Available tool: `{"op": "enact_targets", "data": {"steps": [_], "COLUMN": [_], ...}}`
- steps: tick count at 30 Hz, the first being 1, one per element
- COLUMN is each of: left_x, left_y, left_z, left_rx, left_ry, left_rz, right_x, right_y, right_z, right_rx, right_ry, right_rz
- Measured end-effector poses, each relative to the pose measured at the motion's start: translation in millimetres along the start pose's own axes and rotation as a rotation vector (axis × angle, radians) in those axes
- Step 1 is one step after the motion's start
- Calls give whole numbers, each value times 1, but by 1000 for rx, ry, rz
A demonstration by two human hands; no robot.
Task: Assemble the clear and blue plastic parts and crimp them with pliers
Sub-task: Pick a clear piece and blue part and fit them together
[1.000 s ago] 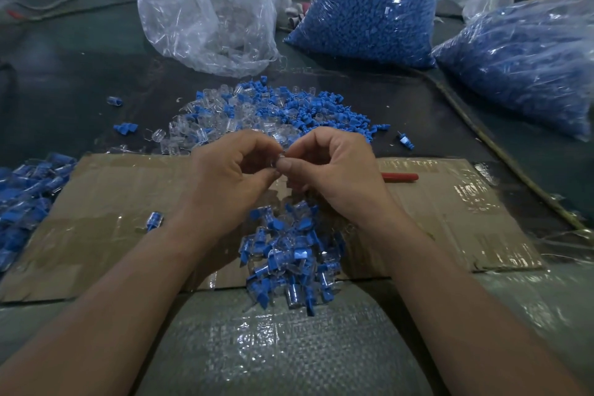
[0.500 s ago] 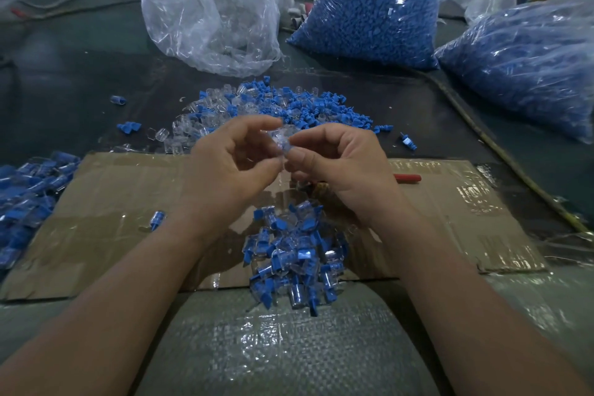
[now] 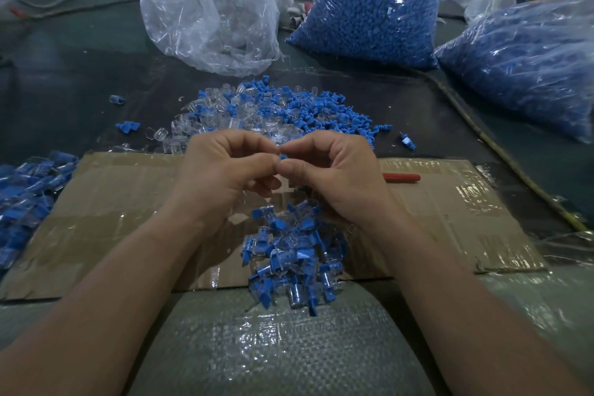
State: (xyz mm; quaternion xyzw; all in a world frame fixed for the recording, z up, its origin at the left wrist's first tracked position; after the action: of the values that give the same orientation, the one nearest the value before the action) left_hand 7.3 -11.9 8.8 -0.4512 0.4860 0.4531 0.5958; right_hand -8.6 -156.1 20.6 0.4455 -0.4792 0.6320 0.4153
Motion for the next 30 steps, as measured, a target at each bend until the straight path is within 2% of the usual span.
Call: {"op": "enact_targets", "data": {"steps": [7,16,30], "left_x": [-2,1,-1], "left_y": [0,-1,-3], "left_z": [0,2,4], "left_rx": [-1,81,151], "left_ry": [67,125,194], "left_rz": [59,87,133], "right_x": [-1,-2,1], "right_y": [2,1,2], "right_z": [-1,4,6], "right_rx": [-46,-52,-59], "right_ry": [134,297,346], "right_rz": [207,336,362]}}
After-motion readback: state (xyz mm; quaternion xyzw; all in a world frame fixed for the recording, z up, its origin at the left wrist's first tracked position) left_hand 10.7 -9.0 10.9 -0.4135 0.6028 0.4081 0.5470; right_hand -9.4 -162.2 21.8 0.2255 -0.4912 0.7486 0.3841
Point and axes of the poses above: each hand's wrist, its own y-axis away from the middle knuckle, its own z-axis out of the back of the hand, x = y × z, the point moved 2 cm from there along -y, towards the middle knuckle, and after that the axes turned 9 degrees about -y, right-handed, at the moved point
